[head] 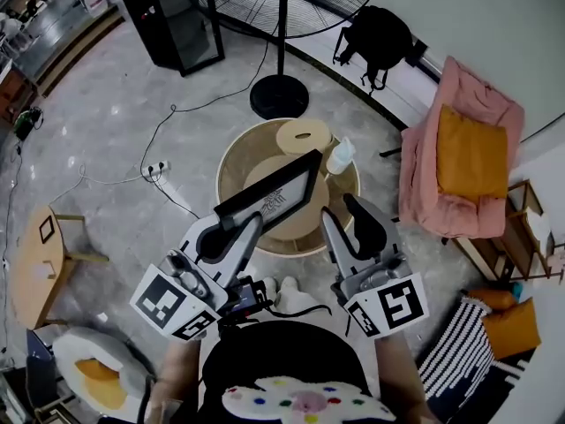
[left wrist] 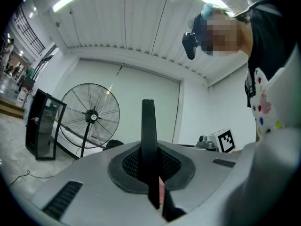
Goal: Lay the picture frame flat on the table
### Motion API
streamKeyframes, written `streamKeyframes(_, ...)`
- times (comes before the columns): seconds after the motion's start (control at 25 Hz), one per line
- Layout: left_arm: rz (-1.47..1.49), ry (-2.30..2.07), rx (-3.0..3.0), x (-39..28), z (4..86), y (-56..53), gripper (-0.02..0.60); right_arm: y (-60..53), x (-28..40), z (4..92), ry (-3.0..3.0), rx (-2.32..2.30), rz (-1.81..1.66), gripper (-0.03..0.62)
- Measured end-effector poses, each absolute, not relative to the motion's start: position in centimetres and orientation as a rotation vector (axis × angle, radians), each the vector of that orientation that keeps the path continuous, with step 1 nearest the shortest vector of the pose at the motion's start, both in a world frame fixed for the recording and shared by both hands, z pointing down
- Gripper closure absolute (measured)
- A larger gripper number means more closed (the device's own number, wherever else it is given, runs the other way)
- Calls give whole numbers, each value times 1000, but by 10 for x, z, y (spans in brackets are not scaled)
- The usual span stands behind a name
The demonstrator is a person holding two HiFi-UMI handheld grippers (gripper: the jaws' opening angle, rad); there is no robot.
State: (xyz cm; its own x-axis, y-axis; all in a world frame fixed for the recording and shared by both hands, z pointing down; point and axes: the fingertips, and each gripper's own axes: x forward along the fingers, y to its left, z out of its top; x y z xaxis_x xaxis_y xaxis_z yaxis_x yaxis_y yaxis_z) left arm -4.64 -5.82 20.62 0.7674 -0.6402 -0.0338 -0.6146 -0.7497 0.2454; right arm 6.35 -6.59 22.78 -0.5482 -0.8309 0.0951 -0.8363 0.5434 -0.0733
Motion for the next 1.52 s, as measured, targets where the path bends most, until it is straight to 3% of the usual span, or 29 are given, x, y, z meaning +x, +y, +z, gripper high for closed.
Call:
streamKeyframes(0.6, -333, -621, 2671, -41, 211, -49, 557, -67, 55, 241, -2847, 1317, 369, 433)
streamKeyframes(0.84, -305, -622, 2663, -43, 218, -50, 557, -64, 52, 248, -2844, 1288, 402, 499)
streamKeyframes(1.16, -294, -704, 2625, -42, 225, -56, 555, -69, 56, 252, -2791, 1424, 435, 505)
streamKeyframes(1.52, -201, -945, 2608, -43, 234, -73, 478, -74, 63, 256, -2700, 1632, 459, 507)
